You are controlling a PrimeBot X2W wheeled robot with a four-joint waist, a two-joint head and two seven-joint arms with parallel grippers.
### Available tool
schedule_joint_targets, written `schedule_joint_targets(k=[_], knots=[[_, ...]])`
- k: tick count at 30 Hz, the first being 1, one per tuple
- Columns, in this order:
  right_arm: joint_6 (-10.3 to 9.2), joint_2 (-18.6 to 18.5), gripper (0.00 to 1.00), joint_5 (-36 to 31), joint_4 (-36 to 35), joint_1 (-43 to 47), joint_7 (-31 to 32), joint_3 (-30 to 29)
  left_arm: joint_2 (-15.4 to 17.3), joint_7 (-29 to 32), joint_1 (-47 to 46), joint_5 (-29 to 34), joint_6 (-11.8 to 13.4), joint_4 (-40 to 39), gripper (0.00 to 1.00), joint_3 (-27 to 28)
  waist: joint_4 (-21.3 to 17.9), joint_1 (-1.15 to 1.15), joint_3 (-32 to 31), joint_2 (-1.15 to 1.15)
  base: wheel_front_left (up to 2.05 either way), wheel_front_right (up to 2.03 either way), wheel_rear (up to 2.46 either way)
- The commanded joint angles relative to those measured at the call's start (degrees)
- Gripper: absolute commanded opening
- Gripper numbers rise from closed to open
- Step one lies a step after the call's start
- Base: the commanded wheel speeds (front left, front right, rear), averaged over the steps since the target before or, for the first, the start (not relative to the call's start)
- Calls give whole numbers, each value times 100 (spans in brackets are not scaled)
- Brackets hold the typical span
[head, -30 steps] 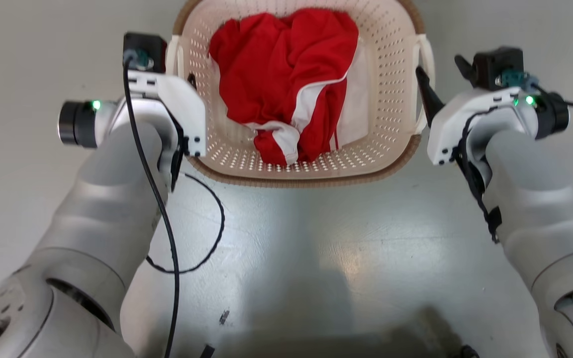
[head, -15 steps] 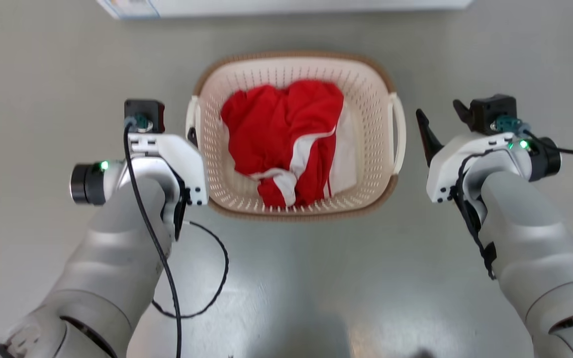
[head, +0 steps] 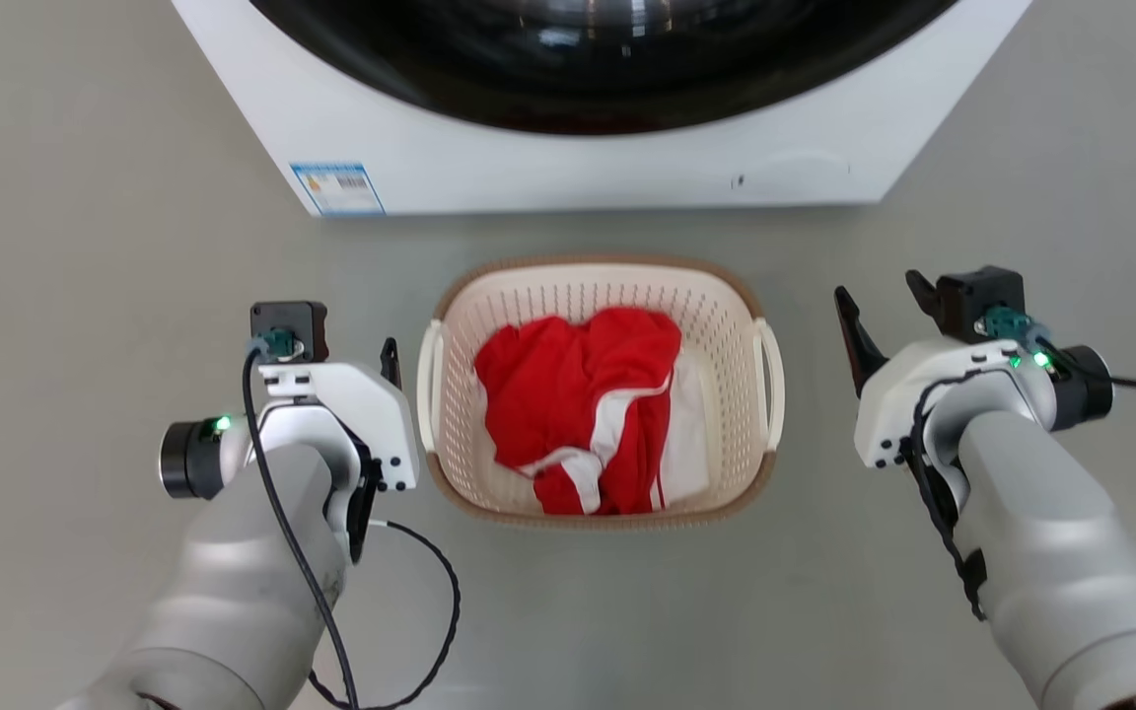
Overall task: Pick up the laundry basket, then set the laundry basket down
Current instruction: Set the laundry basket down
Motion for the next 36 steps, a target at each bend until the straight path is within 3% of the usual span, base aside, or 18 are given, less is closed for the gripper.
schedule_joint_targets(k=[1, 7, 22, 36], knots=[[34, 61, 100, -99, -265, 222, -79, -6, 131, -107, 43, -52, -54, -59, 100, 132, 75, 0, -310, 0, 0, 0, 0], [34, 13, 100, -255, -915, 779, -79, -366, 158, -173, 264, -22, -88, -228, 100, 284, 133, 0, -735, 0, 0, 0, 0], [34, -28, 100, -483, -2491, 1987, -79, -550, 833, -178, 1588, 999, 393, -2043, 100, 1656, 101, 0, -1431, 0, 0, 0, 0], [34, -25, 100, -325, -3328, 2916, -80, -525, 939, -178, 3024, 1965, 440, -3323, 100, 2904, 47, 0, -1927, 0, 0, 0, 0]])
